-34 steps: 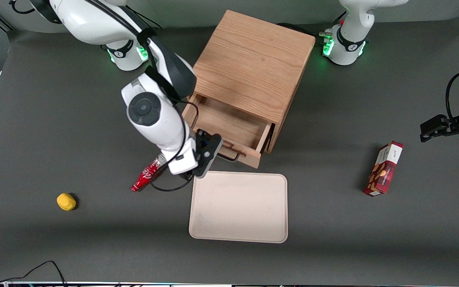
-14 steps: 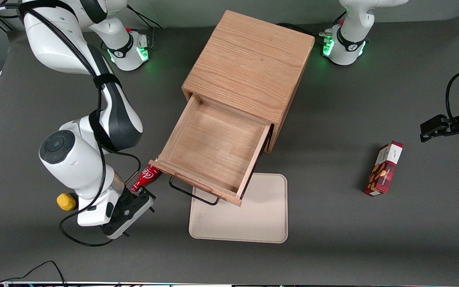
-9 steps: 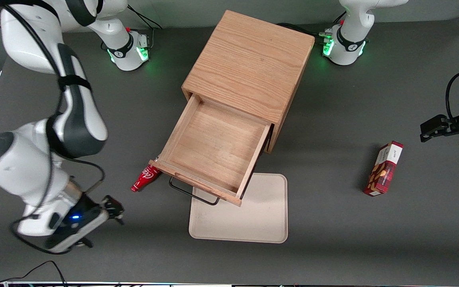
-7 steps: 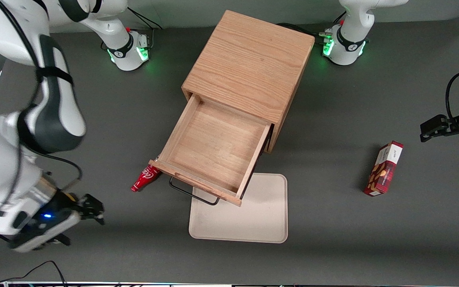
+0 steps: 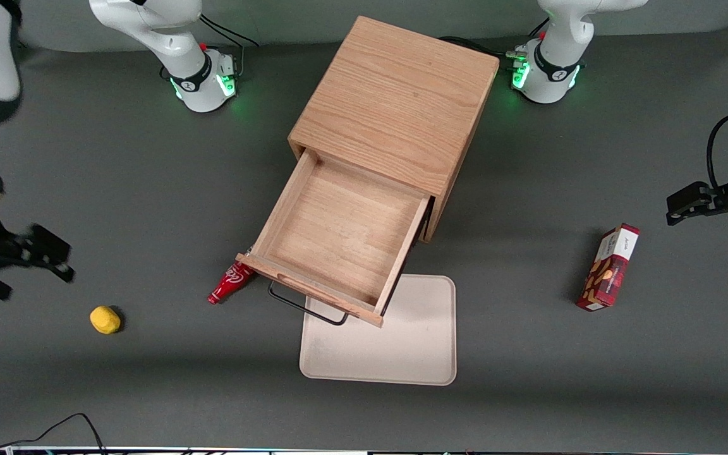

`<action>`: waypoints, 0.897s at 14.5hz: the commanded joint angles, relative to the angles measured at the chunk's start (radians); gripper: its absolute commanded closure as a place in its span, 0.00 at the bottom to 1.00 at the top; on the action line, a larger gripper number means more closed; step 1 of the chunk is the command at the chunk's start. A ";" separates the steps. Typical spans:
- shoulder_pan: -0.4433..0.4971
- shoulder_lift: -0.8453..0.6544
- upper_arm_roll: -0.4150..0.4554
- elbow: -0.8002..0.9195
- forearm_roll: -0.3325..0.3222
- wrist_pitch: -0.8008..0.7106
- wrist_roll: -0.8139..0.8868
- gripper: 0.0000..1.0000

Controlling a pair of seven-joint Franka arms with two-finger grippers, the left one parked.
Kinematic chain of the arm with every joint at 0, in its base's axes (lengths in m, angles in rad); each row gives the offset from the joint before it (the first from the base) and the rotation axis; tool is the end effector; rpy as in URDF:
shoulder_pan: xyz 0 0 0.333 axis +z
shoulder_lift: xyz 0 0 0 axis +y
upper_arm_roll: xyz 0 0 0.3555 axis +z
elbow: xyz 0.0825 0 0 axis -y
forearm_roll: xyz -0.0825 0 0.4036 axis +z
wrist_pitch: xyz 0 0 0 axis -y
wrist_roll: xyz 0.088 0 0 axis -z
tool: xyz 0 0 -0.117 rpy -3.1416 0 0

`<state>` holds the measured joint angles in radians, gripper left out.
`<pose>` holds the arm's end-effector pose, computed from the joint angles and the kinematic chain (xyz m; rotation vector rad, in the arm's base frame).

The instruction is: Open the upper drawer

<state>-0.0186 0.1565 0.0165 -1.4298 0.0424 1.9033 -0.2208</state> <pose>0.6618 0.0011 0.6639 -3.0756 -0.3251 -0.4990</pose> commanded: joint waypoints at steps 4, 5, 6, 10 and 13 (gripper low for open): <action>-0.106 -0.233 0.003 -0.275 -0.015 -0.073 0.069 0.00; -0.106 -0.247 0.003 -0.274 -0.015 -0.110 0.104 0.00; -0.106 -0.253 0.003 -0.276 -0.016 -0.137 0.127 0.00; -0.112 -0.253 -0.001 -0.267 -0.016 -0.200 0.130 0.00; -0.103 -0.236 -0.009 -0.236 -0.012 -0.254 0.140 0.00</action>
<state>-0.1277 -0.0781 0.0081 -1.6812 0.0400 1.6838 -0.1076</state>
